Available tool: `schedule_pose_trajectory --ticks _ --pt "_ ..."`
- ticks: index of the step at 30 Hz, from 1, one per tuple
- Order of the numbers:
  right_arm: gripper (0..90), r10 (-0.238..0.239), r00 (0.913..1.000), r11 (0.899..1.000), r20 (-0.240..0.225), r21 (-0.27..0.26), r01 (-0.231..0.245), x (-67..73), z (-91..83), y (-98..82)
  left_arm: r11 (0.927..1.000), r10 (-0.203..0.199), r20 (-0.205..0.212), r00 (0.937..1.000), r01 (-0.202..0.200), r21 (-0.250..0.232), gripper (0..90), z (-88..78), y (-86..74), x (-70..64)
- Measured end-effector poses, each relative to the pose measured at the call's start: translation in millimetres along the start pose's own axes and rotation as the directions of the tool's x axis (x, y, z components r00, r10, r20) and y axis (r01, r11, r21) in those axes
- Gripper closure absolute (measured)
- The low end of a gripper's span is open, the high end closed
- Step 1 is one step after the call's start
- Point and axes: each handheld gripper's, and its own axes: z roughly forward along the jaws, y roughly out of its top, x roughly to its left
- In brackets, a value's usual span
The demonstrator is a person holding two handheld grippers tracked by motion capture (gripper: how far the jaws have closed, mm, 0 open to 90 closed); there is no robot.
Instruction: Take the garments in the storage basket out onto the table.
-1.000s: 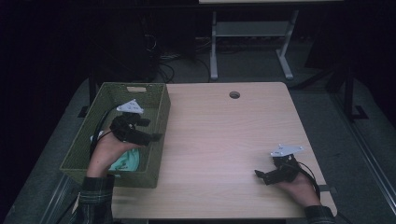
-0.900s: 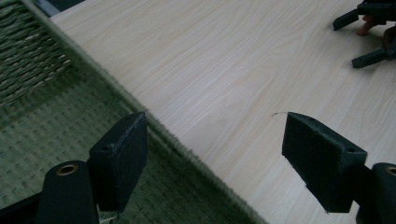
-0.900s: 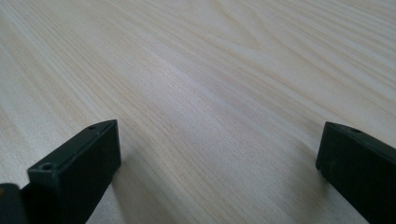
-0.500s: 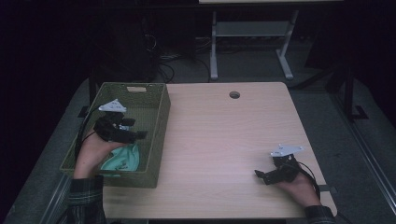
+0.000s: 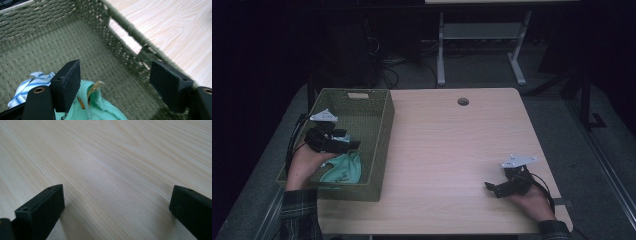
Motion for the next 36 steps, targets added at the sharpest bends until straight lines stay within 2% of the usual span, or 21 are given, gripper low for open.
schedule_pose_trajectory --ticks 10,24,31,36 --pt "0.0 -0.001 1.0000 1.000 0.000 0.000 0.001 0.0 0.0 0.0 0.9999 -0.004 -0.008 1.0000 0.005 0.012 24.3 14.2 -12.4 13.3" --pt "0.0 -0.001 1.0000 1.000 0.000 0.000 0.001 -0.1 0.0 0.0 0.9986 -0.019 -0.017 0.9997 0.020 0.049 19.4 37.3 -21.2 18.3" --pt "0.0 -0.001 1.0000 1.000 0.000 0.000 0.001 -0.1 0.1 0.0 0.9946 -0.016 -0.045 0.9989 0.021 0.102 17.7 49.9 -27.4 20.7" --pt "0.0 -0.001 1.0000 1.000 0.000 0.000 0.001 -0.1 0.1 0.0 0.9897 -0.007 -0.048 0.9988 0.014 0.142 18.1 56.6 -29.0 21.3"
